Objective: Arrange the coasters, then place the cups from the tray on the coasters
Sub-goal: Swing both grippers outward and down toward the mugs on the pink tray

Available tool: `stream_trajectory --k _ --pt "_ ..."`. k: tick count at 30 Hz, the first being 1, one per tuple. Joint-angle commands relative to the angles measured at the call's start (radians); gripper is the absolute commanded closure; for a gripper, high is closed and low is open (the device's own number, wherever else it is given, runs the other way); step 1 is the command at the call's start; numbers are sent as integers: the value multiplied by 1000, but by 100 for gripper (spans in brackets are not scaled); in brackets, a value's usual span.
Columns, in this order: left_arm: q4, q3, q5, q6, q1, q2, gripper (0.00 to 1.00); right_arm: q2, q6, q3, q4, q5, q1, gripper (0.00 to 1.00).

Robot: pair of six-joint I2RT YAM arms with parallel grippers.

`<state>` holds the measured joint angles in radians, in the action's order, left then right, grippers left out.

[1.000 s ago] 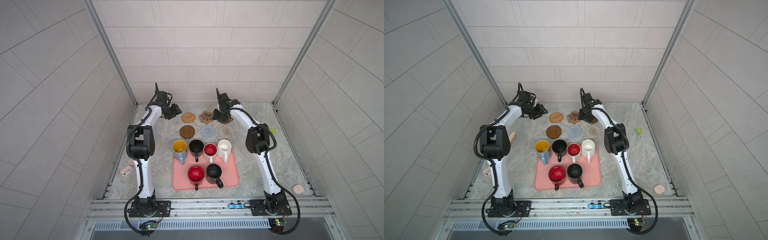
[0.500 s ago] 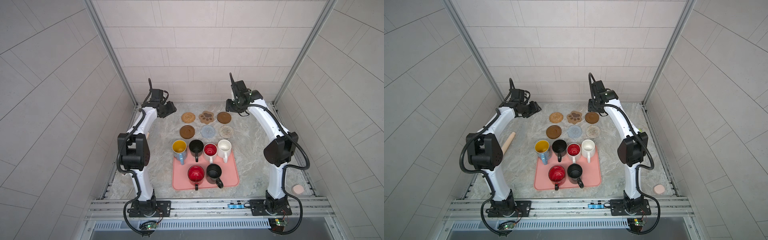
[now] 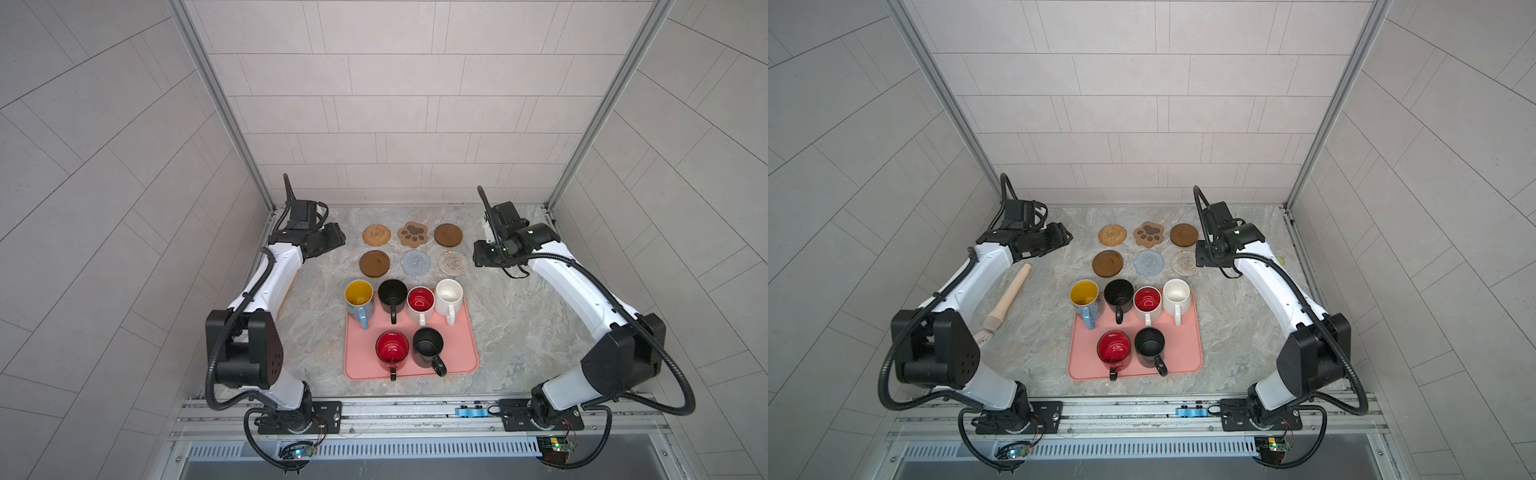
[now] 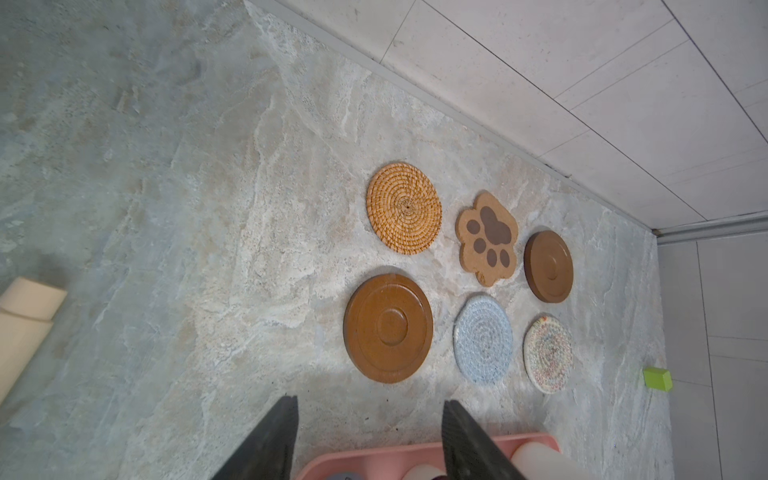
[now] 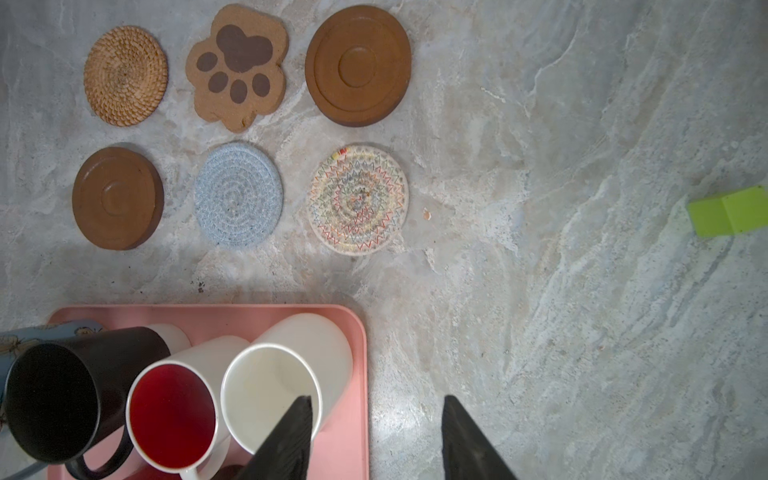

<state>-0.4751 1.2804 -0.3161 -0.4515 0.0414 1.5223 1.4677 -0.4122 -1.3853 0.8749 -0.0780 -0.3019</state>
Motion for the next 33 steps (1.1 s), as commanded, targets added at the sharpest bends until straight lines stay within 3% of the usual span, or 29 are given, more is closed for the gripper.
stream_trajectory --k 1,7,14,28,33 --pt "32 -50 3 28 -3 -91 36 -76 -18 93 -38 2 -27 47" --pt "23 -124 25 70 -4 -195 35 -199 -50 219 -69 33 -65 47" --pt "74 -194 22 22 -3 -279 35 -270 -80 255 -32 68 -113 46" --pt "98 -240 37 -5 -3 -365 34 -212 -91 277 10 114 -244 46" --pt "53 -253 39 -58 -3 -387 34 -171 -147 254 27 128 -304 47"
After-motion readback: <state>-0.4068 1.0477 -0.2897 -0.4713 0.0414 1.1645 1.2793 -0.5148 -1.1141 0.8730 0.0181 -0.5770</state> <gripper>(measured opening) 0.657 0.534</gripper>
